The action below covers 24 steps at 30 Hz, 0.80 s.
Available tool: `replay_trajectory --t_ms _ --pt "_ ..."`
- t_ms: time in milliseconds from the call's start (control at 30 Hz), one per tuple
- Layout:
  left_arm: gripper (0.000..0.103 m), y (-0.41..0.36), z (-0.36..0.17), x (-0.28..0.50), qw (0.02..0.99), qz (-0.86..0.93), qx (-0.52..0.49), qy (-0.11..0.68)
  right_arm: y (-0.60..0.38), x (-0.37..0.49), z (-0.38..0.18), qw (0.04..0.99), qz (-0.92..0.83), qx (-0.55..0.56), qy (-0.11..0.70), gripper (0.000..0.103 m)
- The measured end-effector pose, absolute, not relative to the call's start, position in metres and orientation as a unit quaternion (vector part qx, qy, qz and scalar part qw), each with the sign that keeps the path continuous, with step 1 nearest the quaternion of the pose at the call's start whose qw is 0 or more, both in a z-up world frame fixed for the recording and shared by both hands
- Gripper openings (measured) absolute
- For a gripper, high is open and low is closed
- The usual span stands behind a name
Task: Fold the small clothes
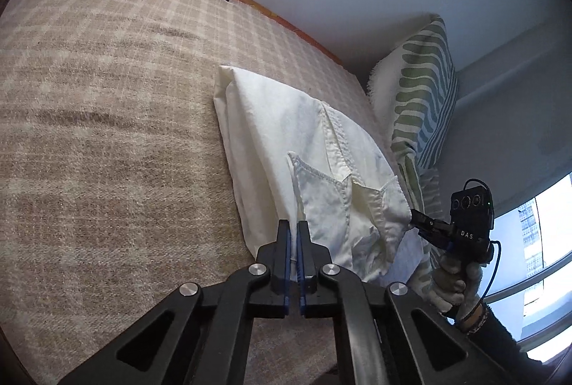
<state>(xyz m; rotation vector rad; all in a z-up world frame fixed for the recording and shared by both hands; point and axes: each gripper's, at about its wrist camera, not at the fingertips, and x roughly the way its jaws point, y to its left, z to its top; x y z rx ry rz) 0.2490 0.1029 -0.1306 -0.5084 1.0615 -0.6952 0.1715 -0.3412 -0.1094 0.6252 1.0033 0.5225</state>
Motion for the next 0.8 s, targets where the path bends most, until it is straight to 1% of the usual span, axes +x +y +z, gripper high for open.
replay_trajectory --t_ms 100,200,267,300,333,367,400,433,467,567,633,700,800 --pt "0.0 0.101 -0.134 0.245 0.781 -0.316 -0.212 0.495 -0.343 0.167 -0.1 0.806 0.249 0.278 0.46 0.002" --pt "0.0 0.094 -0.152 0.246 0.781 -0.3 -0.191 0.514 -0.345 0.17 -0.118 0.804 0.215 0.261 0.489 0.002" --pt "0.001 0.094 -0.15 0.244 0.785 -0.299 -0.181 0.511 -0.341 0.17 -0.124 0.805 0.207 0.243 0.499 0.003" --pt "0.004 0.094 -0.146 0.242 0.789 -0.299 -0.174 0.508 -0.338 0.169 -0.121 0.808 0.211 0.23 0.5 0.007" --pt "0.01 0.095 -0.14 0.238 0.798 -0.293 -0.156 0.503 -0.338 0.168 -0.117 0.808 0.22 0.223 0.499 0.009" --pt "0.014 0.096 -0.133 0.235 0.806 -0.29 -0.142 0.496 -0.34 0.167 -0.112 0.807 0.228 0.223 0.496 0.014" --pt "0.016 0.097 -0.125 0.231 0.816 -0.287 -0.13 0.485 -0.343 0.168 -0.109 0.809 0.23 0.227 0.49 0.016" --pt "0.016 0.096 -0.117 0.226 0.824 -0.286 -0.118 0.474 -0.348 0.169 -0.106 0.812 0.23 0.237 0.481 0.024" --pt "0.016 0.094 -0.11 0.221 0.832 -0.286 -0.106 0.463 -0.353 0.171 -0.105 0.813 0.228 0.247 0.475 0.028" --pt "0.016 0.076 -0.092 0.209 0.842 -0.309 -0.087 0.434 -0.359 0.186 -0.113 0.81 0.215 0.263 0.478 0.028" --pt "0.018 0.05 -0.084 0.203 0.84 -0.34 -0.065 0.419 -0.355 0.196 -0.12 0.809 0.209 0.258 0.486 0.028" --pt "0.019 0.024 -0.08 0.201 0.831 -0.37 -0.055 0.411 -0.35 0.206 -0.126 0.807 0.203 0.258 0.491 0.028" --pt "0.019 -0.018 -0.086 0.206 0.812 -0.4 -0.048 0.423 -0.347 0.217 -0.133 0.803 0.202 0.268 0.493 0.028"
